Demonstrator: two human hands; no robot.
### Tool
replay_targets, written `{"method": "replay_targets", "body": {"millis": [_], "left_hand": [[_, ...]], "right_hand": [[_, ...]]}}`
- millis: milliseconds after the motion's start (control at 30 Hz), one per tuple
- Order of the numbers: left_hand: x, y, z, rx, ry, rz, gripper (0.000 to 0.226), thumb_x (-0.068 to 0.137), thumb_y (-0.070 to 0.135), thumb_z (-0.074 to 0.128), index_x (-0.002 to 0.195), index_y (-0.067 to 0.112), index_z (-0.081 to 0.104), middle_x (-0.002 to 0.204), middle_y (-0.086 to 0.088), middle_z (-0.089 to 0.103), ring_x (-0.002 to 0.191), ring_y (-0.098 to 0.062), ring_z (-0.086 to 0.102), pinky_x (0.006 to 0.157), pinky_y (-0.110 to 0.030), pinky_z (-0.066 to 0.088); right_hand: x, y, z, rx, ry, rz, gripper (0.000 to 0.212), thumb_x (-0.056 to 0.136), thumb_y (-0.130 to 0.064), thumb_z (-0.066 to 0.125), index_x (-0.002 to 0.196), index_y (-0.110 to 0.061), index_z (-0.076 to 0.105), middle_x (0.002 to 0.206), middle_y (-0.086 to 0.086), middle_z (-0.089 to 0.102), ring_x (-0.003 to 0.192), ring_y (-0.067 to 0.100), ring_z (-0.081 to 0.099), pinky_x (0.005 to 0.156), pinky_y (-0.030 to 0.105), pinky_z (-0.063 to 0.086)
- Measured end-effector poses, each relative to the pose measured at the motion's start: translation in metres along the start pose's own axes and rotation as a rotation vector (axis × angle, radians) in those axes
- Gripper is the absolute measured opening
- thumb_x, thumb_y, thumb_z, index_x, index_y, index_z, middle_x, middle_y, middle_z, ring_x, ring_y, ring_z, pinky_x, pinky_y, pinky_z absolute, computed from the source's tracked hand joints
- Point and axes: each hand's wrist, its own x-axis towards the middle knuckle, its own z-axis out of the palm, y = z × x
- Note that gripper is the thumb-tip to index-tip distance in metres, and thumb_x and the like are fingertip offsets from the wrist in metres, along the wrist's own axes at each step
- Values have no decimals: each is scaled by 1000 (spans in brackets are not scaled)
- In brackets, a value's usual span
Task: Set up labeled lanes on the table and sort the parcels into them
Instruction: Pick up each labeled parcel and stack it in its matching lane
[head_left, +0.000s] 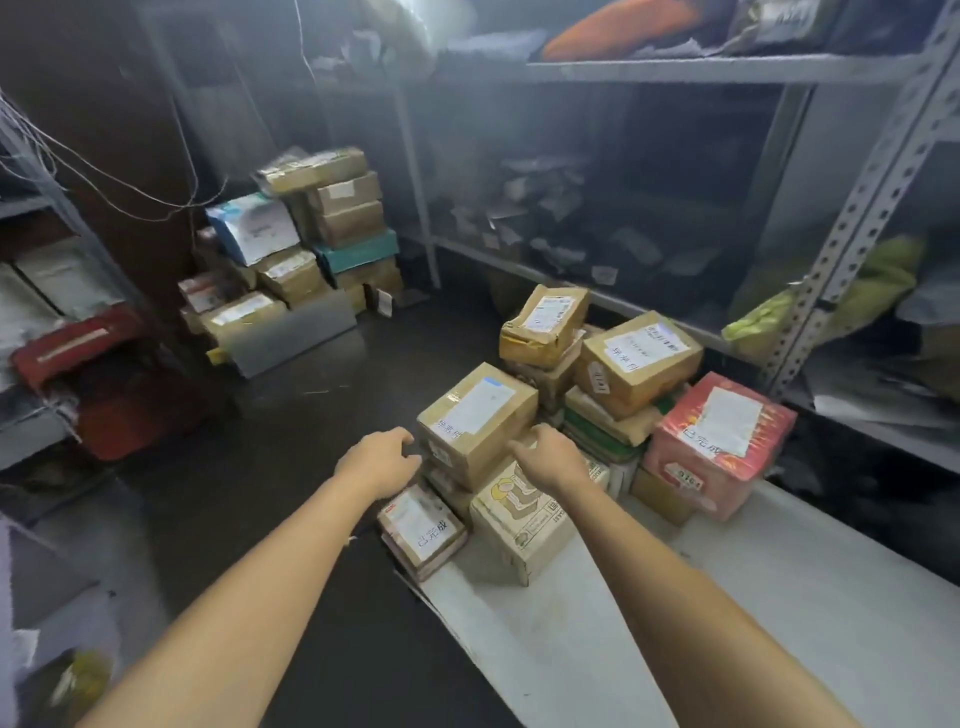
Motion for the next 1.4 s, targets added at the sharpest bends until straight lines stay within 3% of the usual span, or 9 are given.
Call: {"method": "replay_targets", "body": {"millis": [200,367,533,667,767,967,1067,1233,1400], "left_hand": [[87,7,-9,-3,-19,136,43,96,46,47,135,29,52,130,0,61,114,-26,58,91,-38,50],[171,8,2,-56,-83,211,58,94,43,52,148,25,41,143,-8,48,126,-31,51,96,-37,43],[222,14,21,-145,-234,292,62,98,39,50,153,17,35,149,-10,48,134,-30,47,96,-33,39],[246,14,32,-236,-346,360,45,98,33,52,140,19,49,135,-4,60,117,-26,56,91,-33,44],[259,14,33,-311,-405,379,47,97,30,59,140,18,46,133,-4,61,111,-24,58,89,-32,46],[256,4,22,-494,-526,373,55,95,25,67,142,19,40,119,-3,61,86,-14,65,63,-29,52],[248,11,8,-548,-545,426,57,92,29,71,141,23,41,122,-4,62,96,-18,67,73,-35,58],[205,54,-10,-600,-681,511,53,91,31,72,135,33,43,117,1,57,101,-18,62,82,-47,58],[135,104,8,-565,-750,616,55,92,30,72,140,33,43,110,2,61,95,-18,64,71,-41,59]], "right_hand": [[51,-17,24,192,65,139,54,95,-46,55,135,-10,51,128,8,63,114,29,59,91,38,49],[90,-33,61,370,181,276,45,93,-41,61,126,-11,55,124,8,65,112,30,60,92,40,51],[111,-47,94,540,303,429,48,91,-34,66,132,-14,52,129,1,63,116,23,61,91,34,49],[119,-57,106,593,375,502,49,89,-26,67,135,-16,50,130,0,64,115,22,62,92,33,49],[123,-58,110,614,409,533,53,87,-27,68,136,-19,49,130,-2,64,114,22,62,97,37,50],[112,-59,110,690,485,550,55,88,-26,72,137,-23,48,118,-8,61,107,16,60,94,31,48],[98,-62,100,709,555,545,63,81,-34,75,138,-28,48,121,-8,63,109,19,62,99,44,52],[44,-56,59,735,721,534,54,87,-22,74,135,-19,52,119,-5,61,109,17,60,99,41,52],[-38,-30,23,785,850,577,56,84,-21,75,136,-22,53,123,-5,67,106,18,66,90,47,58]]}}
